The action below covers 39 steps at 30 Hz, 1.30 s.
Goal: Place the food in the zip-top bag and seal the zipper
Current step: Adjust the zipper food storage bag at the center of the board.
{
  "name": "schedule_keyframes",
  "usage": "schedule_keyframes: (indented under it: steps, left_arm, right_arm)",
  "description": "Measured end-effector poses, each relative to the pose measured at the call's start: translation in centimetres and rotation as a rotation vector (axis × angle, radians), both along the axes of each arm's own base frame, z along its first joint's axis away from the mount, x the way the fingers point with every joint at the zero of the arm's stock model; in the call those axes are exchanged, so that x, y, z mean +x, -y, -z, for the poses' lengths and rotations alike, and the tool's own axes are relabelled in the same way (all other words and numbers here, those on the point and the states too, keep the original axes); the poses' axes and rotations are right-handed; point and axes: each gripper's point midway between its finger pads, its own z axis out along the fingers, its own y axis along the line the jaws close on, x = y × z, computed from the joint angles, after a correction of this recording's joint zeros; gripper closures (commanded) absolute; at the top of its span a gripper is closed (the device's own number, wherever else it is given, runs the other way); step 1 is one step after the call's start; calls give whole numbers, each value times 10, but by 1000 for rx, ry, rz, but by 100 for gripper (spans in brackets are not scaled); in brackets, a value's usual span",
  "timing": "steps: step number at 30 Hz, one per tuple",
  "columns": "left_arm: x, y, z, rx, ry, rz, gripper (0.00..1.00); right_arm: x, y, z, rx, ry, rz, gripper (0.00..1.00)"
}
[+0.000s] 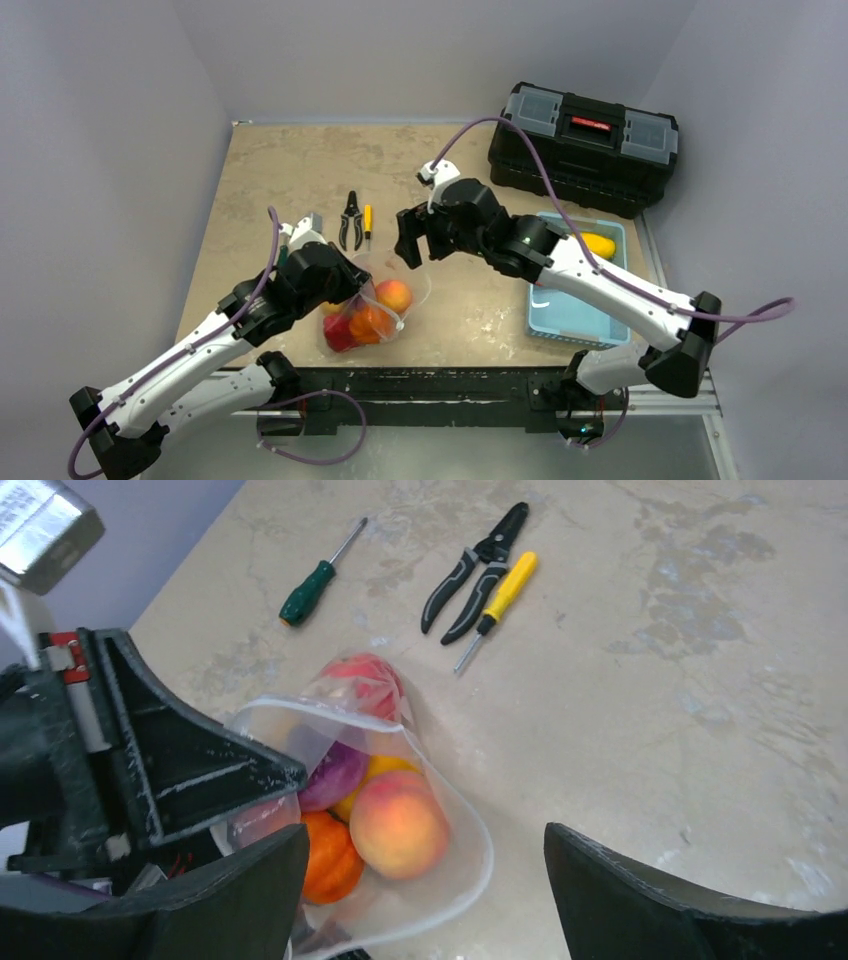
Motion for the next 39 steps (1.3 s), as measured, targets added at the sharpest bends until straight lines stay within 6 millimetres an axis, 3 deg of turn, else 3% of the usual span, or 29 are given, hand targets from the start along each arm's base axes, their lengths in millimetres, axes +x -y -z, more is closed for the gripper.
schedule_keyframes:
  steps: [1,5,7,9,13,18,21,25,30,33,34,37,39]
  left_arm:
    - [0,0,1,-10,-8,-12,100]
    - [1,1,0,-41,-22,-39,100]
    - [2,1,0,-47,-27,-52,100]
    - [3,1,1,-54,-32,-66,100]
    - [5,2,3,-60,-46,-86,100]
    - [6,4,2,-75,-59,-102,100]
    - [6,4,0,-84,-58,-106,100]
    - [5,3,-5,-106,-48,-109,100]
    - [1,3,-8,-139,-44,-108,100]
    - [-2,1,-5,-155,-50,-109,100]
    - [-2,1,-6,-160,-49,-110,100]
    - [-4,-1,-8,-166,-44,-112,100]
    - [-5,-2,-9,-169,-42,-111,100]
  right_arm:
    - [-4,10,-7,6,4,23,2]
    - [-35,51,-44,138,36,78,1]
    - [-66,60,-46,218,24,53,1]
    - [-100,56,-39,274,-2,-9,1]
    - [-165,20,11,233,-88,-122,1]
    - [-203,-15,75,81,-77,-48,10]
    - [-193,-20,93,59,-65,78,16]
    - [-175,-27,92,109,-42,221,21]
    - [-145,-32,84,168,-29,296,48]
    - [-109,-33,87,219,-65,326,59]
    - [-99,-32,89,219,-62,337,68]
    - [-96,-40,94,204,-60,294,96]
    - [-102,-50,100,174,-56,246,100]
